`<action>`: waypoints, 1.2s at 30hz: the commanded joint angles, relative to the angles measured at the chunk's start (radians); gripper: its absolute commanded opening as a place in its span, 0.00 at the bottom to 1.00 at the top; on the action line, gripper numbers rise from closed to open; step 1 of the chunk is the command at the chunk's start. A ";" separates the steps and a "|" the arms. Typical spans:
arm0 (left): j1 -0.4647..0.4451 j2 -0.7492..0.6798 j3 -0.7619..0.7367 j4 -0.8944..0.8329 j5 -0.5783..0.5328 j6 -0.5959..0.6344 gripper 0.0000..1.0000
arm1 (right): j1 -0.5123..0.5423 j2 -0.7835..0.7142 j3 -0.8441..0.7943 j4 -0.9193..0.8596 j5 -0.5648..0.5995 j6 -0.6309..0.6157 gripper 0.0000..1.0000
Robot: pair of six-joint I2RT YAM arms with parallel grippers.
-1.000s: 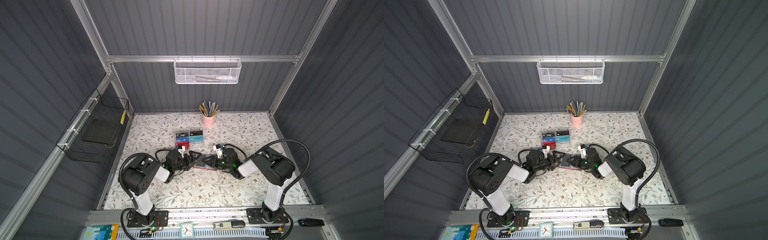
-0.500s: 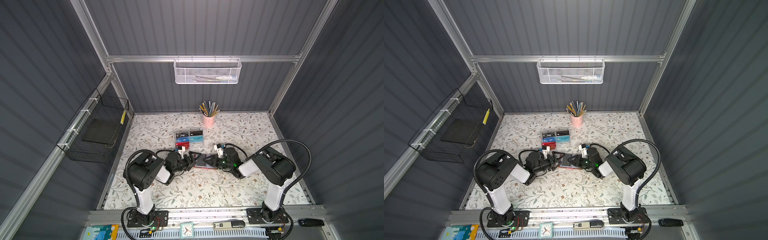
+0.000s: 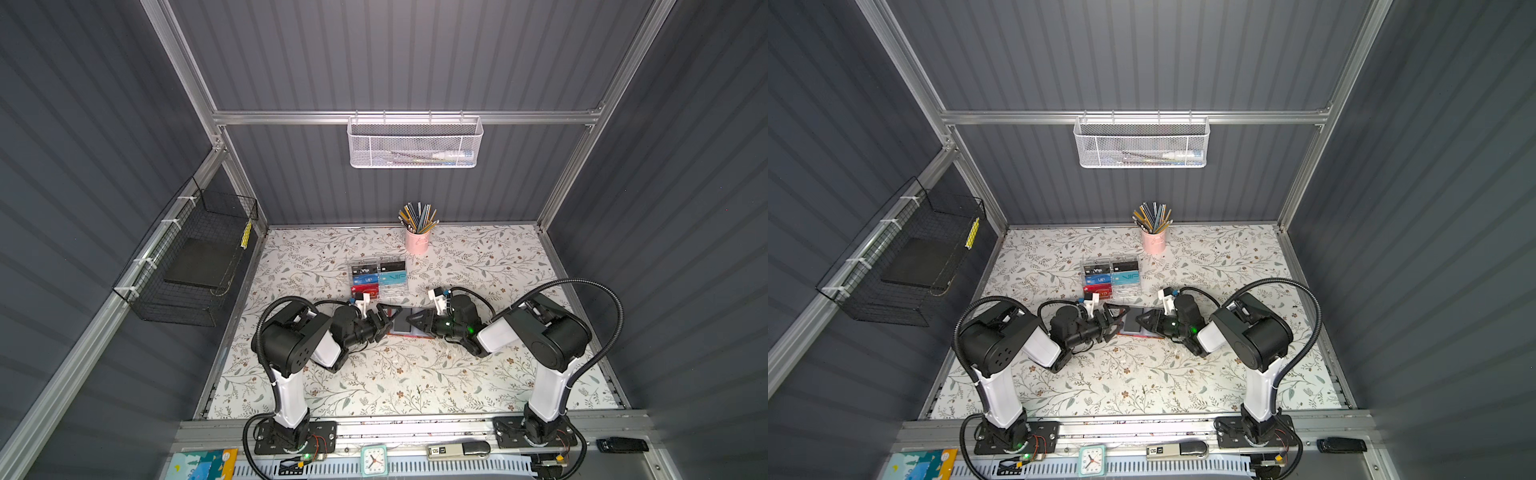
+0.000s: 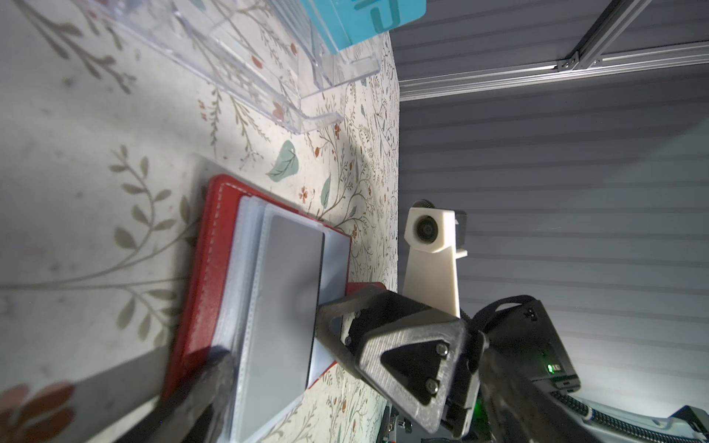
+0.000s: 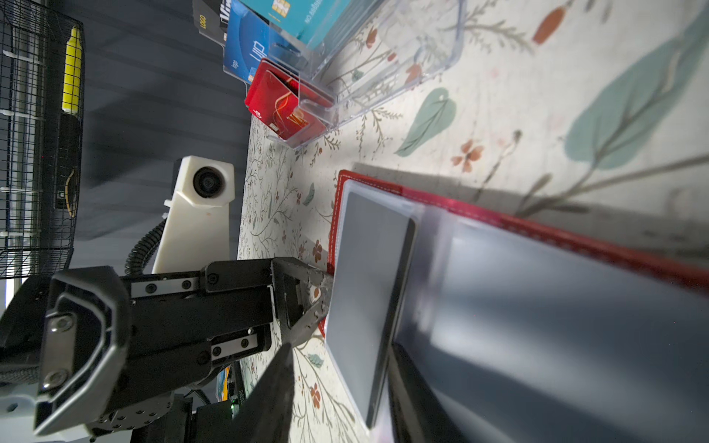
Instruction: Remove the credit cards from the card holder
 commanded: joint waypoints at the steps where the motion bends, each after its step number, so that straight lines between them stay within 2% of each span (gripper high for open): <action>1: -0.013 0.061 -0.042 -0.169 0.007 -0.005 1.00 | 0.022 0.006 0.026 0.028 -0.022 0.006 0.41; 18: -0.018 0.047 -0.041 -0.177 0.004 -0.008 1.00 | 0.058 0.046 0.042 0.032 -0.019 0.004 0.37; 36: -0.025 0.032 -0.038 -0.196 -0.005 -0.004 1.00 | 0.081 0.067 -0.005 0.066 -0.004 -0.003 0.37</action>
